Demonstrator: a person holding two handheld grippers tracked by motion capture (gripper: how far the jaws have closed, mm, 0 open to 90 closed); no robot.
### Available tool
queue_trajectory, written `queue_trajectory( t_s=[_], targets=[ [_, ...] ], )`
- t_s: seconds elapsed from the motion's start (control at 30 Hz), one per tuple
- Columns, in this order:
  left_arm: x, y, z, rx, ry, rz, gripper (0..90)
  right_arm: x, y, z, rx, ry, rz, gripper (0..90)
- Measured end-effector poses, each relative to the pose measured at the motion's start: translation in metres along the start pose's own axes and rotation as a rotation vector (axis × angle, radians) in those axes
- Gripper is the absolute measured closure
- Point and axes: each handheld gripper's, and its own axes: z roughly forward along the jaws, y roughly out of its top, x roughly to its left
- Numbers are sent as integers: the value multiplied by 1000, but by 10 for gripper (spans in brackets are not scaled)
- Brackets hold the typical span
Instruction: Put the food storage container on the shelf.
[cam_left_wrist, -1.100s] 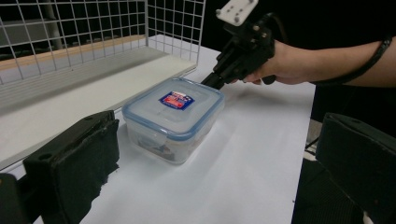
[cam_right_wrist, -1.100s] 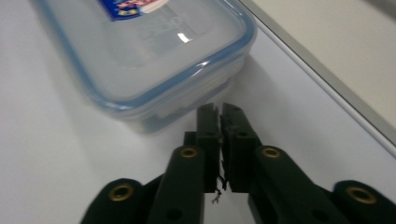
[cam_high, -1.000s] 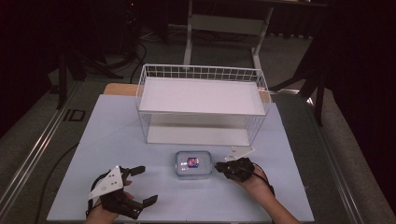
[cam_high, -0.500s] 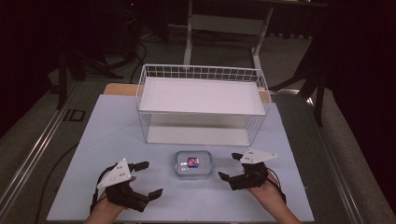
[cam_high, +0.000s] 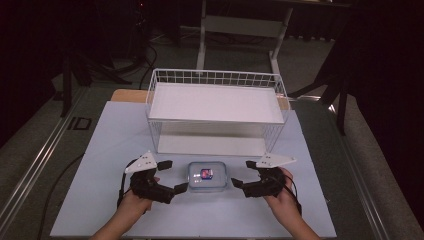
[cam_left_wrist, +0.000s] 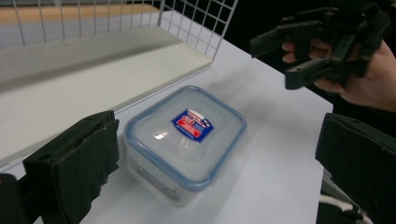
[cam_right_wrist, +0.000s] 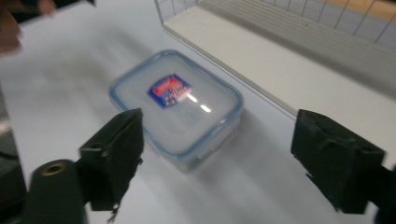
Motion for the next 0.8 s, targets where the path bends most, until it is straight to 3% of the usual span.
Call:
queue_trajectory(
  t_s=[0.03, 0.07, 0.1, 0.17, 0.2, 0.23, 0.27, 0.3, 0.33, 0.37, 0.47, 0.5, 0.6, 0.63, 0.67, 0.8],
  targets=[
    [3, 2, 4, 11, 8, -26, 5, -2, 1, 3, 7, 12, 29, 127],
    [7, 3, 12, 53, 18, -69, 5, -4, 3, 8, 29, 17, 68, 114],
    [7, 3, 12, 53, 18, -69, 5, -4, 3, 8, 29, 17, 68, 114],
    [12, 3, 19, 72, 13, -117, 5, -8, 4, 16, 39, 44, 138, 108],
    [17, 3, 24, 92, 20, -158, 5, -8, 4, 16, 39, 44, 138, 108],
    [20, 2, 28, 99, 12, -189, 5, -11, 4, 21, 55, 72, 177, 108],
    [24, 1, 31, 108, 11, -208, 5, -13, 4, 24, 67, 82, 208, 120],
    [24, 1, 31, 108, 11, -208, 5, -13, 4, 24, 67, 82, 208, 120],
    [32, -4, 41, 139, 29, -288, 5, -21, 1, 36, 99, 131, 316, 144],
    [32, -4, 41, 139, 29, -288, 5, -21, 1, 36, 99, 131, 316, 144],
    [40, -11, 47, 156, 21, -383, 6, -30, -4, 46, 129, 164, 418, 223],
    [43, -15, 51, 157, 16, -429, 65, -33, -7, 51, 145, 178, 458, 228],
    [46, -19, 55, 182, 20, -462, 68, -34, -8, 56, 160, 196, 480, 255],
    [48, -21, 57, 194, 2, -477, 84, -35, -9, 59, 162, 217, 490, 270],
    [50, -24, 59, 206, 3, -510, 106, -35, -9, 60, 162, 222, 504, 272],
    [53, -29, 61, 214, -6, -559, 157, -37, -9, 67, 173, 237, 538, 289]
  ],
)
